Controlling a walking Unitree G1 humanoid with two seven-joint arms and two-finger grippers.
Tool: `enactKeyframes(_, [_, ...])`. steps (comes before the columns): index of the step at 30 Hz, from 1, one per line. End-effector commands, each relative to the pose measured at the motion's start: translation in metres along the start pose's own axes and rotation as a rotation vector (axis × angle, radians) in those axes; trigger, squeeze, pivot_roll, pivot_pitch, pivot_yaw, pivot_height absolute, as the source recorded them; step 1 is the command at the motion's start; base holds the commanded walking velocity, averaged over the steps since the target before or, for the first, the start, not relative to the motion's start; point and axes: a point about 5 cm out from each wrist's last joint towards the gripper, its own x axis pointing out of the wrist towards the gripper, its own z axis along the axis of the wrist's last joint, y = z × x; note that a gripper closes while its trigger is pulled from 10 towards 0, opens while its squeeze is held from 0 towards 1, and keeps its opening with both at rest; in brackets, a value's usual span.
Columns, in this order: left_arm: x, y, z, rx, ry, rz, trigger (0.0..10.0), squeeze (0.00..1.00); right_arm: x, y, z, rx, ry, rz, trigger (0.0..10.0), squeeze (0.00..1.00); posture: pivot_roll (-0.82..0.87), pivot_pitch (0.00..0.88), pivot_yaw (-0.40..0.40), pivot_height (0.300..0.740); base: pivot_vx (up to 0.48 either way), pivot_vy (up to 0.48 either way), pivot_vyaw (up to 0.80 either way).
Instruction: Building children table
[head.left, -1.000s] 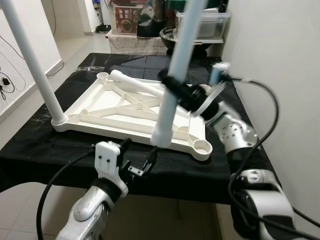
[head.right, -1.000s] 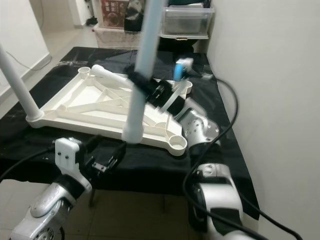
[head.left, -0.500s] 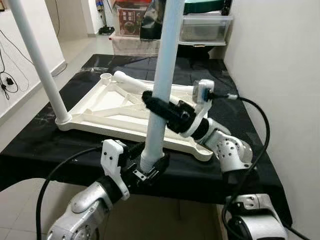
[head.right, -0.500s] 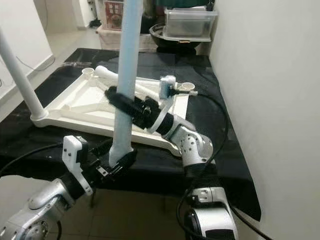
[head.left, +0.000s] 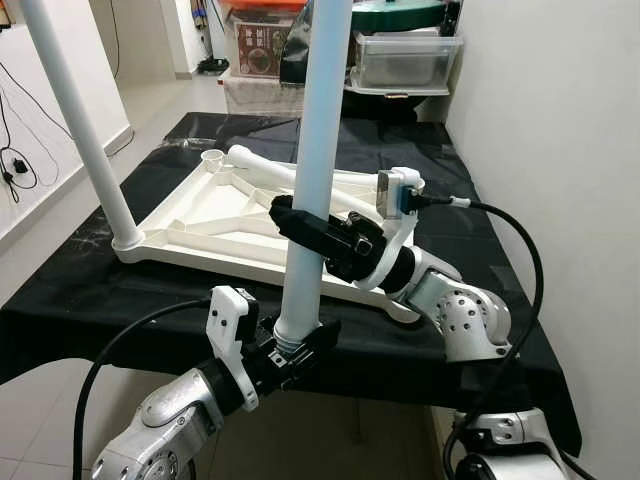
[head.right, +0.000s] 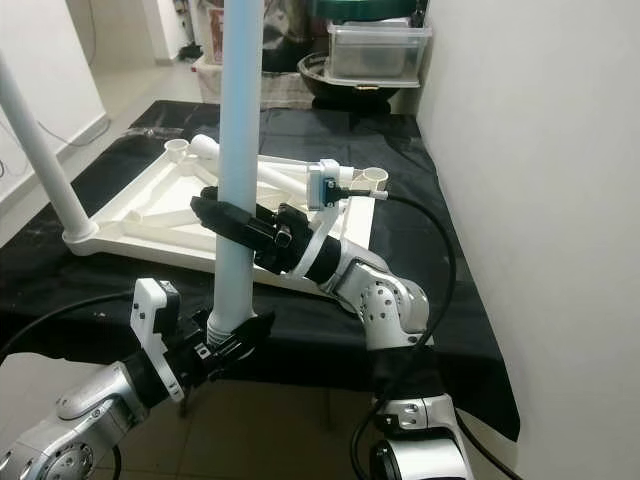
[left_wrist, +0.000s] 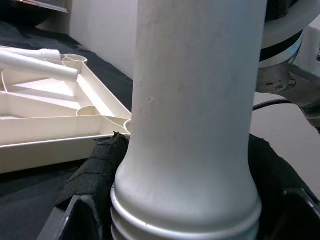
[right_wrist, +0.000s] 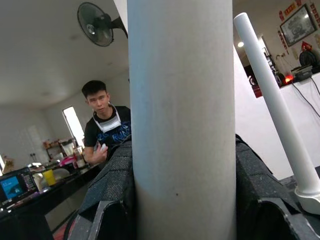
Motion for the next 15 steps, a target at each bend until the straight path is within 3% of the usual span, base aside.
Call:
enactKeyframes(1, [-0.004,0.009,-0.003,-0.012,0.016,0.053,0.0,0.00,0.004,0.009,0.000,0.016,-0.013,0.062,0.0,0.00,0.11,0.022,-0.024,0.740,0.000,0.000,0.00])
enactKeyframes(5, [-0.005,0.010,-0.005,0.015,0.022,0.074,0.0,0.00,0.004,0.011,-0.002,0.010,-0.006,0.054,0.0,0.00,0.11,0.021,-0.024,0.740,0.000,0.000,0.00])
enactKeyframes(6, [-0.005,0.014,-0.006,0.046,0.033,0.101,10.0,0.00,0.003,0.010,-0.004,-0.014,0.028,0.030,5.5,0.00,0.11,0.020,-0.025,0.740,0.000,0.000,0.00])
enactKeyframes(7, [-0.005,0.014,-0.006,0.046,0.033,0.101,10.0,0.00,0.003,0.010,-0.004,-0.014,0.028,0.030,5.5,0.00,0.11,0.020,-0.025,0.740,0.000,0.000,0.00])
enactKeyframes(8, [-0.005,0.017,-0.006,0.074,0.041,0.130,10.0,0.00,0.002,0.008,-0.006,-0.041,0.054,-0.008,10.0,0.00,0.11,0.020,-0.028,0.740,0.000,0.000,0.00])
enactKeyframes(11, [-0.006,0.020,-0.006,0.093,0.044,0.150,10.0,0.00,0.002,0.005,-0.008,-0.056,0.069,-0.037,10.0,0.00,0.11,0.020,-0.028,0.740,0.000,0.000,0.00])
enactKeyframes(12, [-0.007,0.026,-0.005,0.133,0.045,0.191,10.0,0.00,0.000,0.002,-0.008,-0.078,0.088,-0.061,10.0,1.00,0.10,0.018,-0.028,0.740,0.000,0.000,0.00])
enactKeyframes(13, [-0.008,0.034,-0.002,0.189,0.048,0.243,10.0,0.00,-0.002,0.000,-0.008,-0.102,0.108,-0.082,10.0,1.00,0.10,0.018,-0.028,0.740,0.000,0.000,0.00])
enactKeyframes(14, [-0.008,0.034,-0.002,0.189,0.048,0.243,10.0,0.00,-0.002,0.000,-0.008,-0.102,0.108,-0.082,10.0,1.00,0.10,0.018,-0.028,0.740,0.000,0.000,0.00])
enactKeyframes(15, [-0.009,0.037,-0.001,0.198,0.048,0.255,10.0,0.00,-0.003,-0.001,-0.009,-0.109,0.126,-0.091,10.0,0.38,0.10,0.018,-0.026,0.740,0.000,0.000,0.00])
